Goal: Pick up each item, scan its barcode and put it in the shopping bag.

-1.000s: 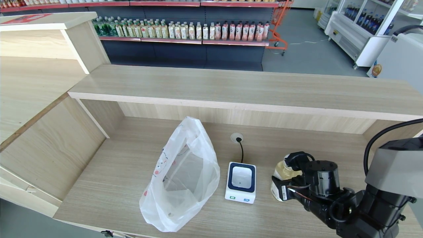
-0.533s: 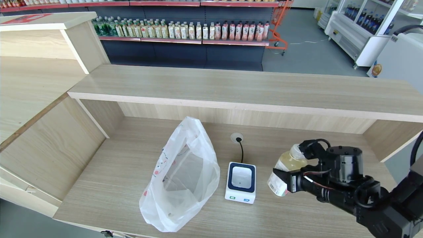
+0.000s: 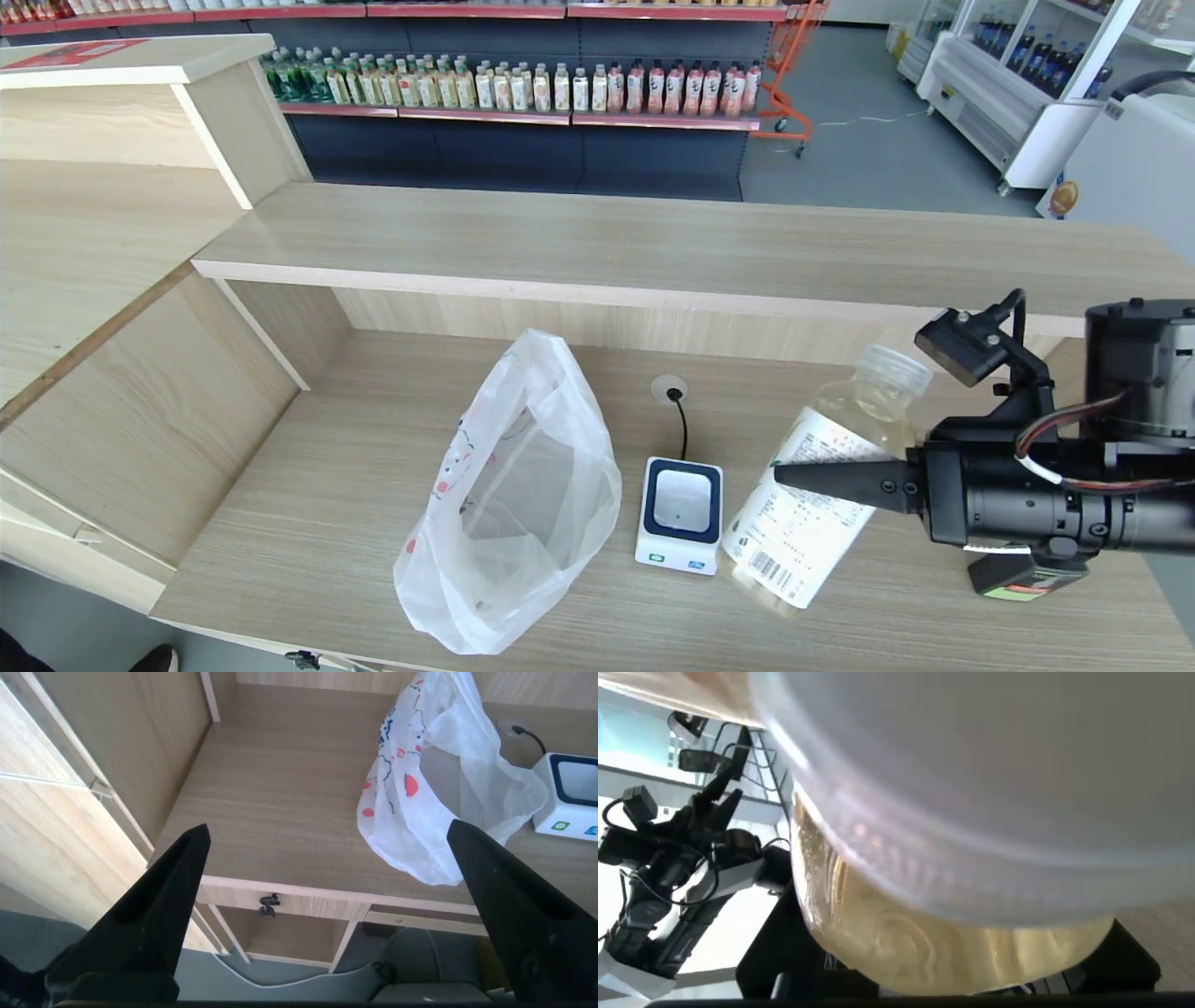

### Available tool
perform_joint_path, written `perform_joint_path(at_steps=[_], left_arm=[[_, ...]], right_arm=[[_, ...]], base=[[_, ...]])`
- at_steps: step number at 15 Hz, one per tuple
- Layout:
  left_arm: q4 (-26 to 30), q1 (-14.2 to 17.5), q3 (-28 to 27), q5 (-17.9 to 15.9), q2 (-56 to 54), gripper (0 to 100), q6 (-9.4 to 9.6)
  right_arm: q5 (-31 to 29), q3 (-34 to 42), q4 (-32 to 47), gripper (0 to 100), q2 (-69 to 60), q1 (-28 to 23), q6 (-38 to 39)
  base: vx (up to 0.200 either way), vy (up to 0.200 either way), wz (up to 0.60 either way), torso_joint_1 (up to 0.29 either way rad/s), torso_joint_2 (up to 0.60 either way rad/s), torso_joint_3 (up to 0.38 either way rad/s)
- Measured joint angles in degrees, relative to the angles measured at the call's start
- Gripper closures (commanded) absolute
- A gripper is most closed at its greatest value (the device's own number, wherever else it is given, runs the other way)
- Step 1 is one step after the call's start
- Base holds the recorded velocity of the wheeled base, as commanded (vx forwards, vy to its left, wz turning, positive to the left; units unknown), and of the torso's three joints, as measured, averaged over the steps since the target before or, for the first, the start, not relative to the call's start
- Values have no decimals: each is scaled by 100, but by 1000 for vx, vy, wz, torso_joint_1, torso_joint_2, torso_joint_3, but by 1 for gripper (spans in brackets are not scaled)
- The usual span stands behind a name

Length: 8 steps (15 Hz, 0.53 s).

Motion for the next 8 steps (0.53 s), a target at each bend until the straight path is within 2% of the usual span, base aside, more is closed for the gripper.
perform_joint_path(at_steps=[3,8], left_arm=[[0,0,0,0,0,0,0],[0,0,0,0,0,0,1]], right_arm=[[118,-41,9,100,-205,596,167],[115,5,26,100,-304,968,145]], base=[[0,0,0,0,0,0],[0,0,0,0,0,0]])
